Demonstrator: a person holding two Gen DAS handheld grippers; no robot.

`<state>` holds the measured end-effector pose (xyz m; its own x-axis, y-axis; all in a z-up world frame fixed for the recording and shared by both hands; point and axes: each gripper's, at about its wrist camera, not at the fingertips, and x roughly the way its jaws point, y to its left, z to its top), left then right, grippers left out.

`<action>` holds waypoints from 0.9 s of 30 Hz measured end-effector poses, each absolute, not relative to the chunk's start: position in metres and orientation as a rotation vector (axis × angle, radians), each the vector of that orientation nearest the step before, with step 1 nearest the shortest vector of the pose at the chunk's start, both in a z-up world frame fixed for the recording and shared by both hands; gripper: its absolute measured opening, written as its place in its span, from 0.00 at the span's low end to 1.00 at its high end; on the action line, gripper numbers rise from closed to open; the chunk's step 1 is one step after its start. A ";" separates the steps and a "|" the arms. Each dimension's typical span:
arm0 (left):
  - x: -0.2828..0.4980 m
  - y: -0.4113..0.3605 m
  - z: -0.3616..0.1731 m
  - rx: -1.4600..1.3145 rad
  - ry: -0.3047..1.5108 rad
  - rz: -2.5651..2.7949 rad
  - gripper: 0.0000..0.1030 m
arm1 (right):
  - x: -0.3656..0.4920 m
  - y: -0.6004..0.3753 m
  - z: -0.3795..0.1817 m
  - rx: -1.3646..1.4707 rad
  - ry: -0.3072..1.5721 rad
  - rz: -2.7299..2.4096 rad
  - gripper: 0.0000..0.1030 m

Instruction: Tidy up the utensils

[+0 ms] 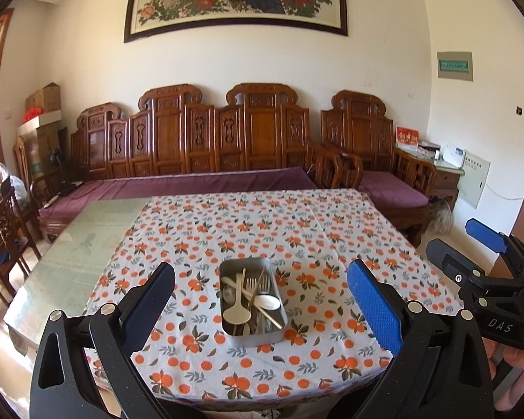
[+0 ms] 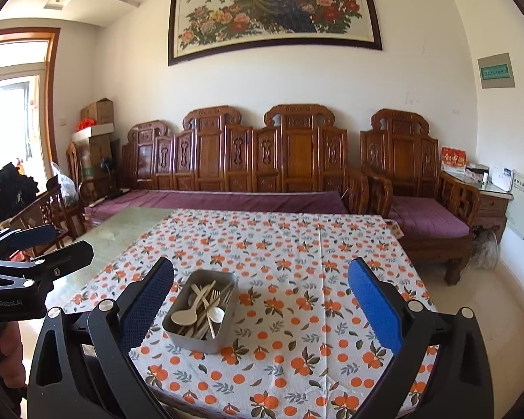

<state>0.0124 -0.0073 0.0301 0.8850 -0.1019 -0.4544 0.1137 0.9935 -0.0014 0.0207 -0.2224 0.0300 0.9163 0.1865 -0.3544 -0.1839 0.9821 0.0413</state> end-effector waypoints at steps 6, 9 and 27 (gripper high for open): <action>0.001 -0.005 0.041 0.025 0.426 -0.100 0.93 | 0.009 -0.225 0.041 0.005 0.314 0.175 0.98; -0.004 -0.002 0.045 0.025 0.406 -0.087 0.93 | 0.004 -0.227 0.045 0.010 0.293 0.168 0.98; -0.010 0.010 0.046 0.011 0.390 -0.052 0.93 | 0.002 -0.229 0.047 0.022 0.276 0.147 0.98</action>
